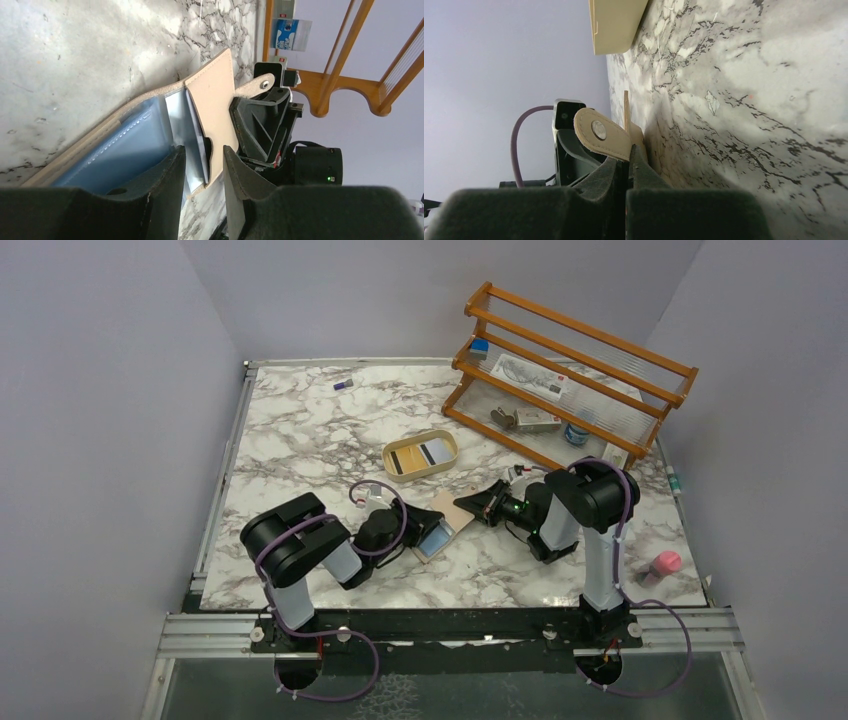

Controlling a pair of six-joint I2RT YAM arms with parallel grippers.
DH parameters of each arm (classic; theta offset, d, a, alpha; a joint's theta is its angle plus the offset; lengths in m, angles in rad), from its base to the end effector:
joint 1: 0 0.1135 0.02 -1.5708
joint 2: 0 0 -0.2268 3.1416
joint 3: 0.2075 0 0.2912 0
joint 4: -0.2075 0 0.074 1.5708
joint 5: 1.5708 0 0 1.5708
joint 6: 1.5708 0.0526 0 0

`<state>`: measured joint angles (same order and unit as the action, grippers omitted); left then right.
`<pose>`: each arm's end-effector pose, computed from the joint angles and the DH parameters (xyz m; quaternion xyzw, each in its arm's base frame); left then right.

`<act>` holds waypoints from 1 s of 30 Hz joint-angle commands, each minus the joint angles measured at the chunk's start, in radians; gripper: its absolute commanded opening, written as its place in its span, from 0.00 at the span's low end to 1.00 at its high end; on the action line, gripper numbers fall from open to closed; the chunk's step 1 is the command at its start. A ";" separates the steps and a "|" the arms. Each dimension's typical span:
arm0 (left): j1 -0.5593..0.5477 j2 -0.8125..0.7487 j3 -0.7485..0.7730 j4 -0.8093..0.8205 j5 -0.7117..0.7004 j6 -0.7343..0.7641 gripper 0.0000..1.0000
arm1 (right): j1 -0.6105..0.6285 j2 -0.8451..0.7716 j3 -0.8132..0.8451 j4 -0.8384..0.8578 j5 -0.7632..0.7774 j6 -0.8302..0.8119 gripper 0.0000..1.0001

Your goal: Take the credit cards out of the card holder

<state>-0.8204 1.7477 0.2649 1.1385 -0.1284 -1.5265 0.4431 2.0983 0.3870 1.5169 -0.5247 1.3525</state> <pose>0.1846 -0.1881 0.0156 -0.3168 0.7530 -0.5093 0.2706 0.2335 0.1400 -0.0042 0.1796 0.7425 0.6045 0.2257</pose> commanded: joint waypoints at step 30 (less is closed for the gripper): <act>-0.033 0.057 0.049 0.089 -0.025 -0.015 0.08 | -0.006 0.012 0.001 0.269 0.011 -0.011 0.01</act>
<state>-0.8341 1.7905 0.2836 1.1851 -0.1631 -1.5475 0.4362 2.0983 0.3851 1.5173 -0.5152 1.3525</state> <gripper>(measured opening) 0.081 0.037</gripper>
